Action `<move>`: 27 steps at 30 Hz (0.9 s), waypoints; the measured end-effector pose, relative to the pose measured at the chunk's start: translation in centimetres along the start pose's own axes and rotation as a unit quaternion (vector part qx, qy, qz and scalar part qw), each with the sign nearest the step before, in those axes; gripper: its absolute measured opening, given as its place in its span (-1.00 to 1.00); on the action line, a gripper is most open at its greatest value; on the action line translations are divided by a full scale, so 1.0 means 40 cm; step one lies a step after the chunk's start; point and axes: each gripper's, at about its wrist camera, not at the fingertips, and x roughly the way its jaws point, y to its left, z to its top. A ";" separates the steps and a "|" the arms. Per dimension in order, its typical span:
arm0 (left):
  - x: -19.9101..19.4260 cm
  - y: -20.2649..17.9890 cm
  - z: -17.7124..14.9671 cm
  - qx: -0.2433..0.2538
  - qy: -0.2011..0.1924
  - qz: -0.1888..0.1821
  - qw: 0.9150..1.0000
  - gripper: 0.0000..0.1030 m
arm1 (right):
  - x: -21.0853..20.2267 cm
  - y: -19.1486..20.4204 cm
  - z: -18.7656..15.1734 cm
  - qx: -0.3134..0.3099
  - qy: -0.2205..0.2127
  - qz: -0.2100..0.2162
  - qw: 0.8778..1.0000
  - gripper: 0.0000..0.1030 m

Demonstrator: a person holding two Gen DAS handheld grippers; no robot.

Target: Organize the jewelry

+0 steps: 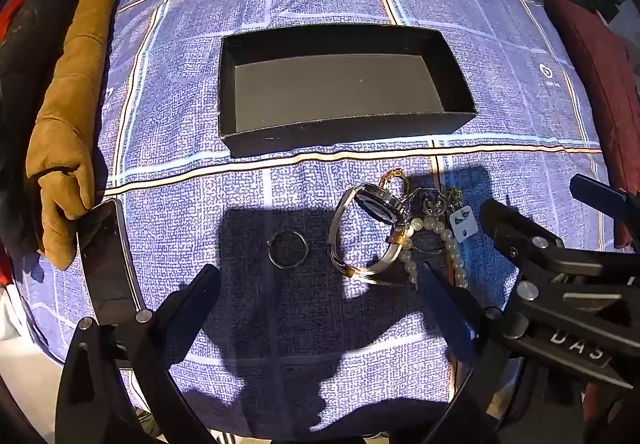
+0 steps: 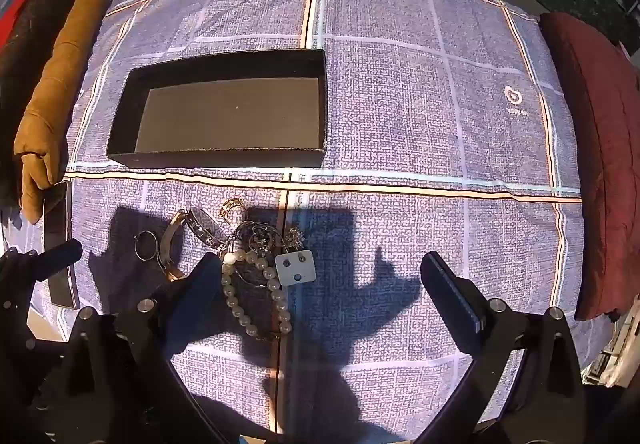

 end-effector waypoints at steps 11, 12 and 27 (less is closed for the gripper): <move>-0.006 -0.013 -0.007 -0.006 -0.001 -0.007 1.000 0.87 | -0.007 0.005 0.002 -0.001 -0.005 0.004 1.000 0.91; -0.008 -0.014 -0.007 -0.007 -0.002 -0.006 1.000 0.87 | -0.002 0.006 -0.010 -0.001 -0.003 0.007 1.000 0.91; -0.053 -0.015 -0.006 0.010 -0.049 0.013 0.999 0.84 | -0.021 0.002 -0.005 0.007 -0.014 0.010 1.000 0.91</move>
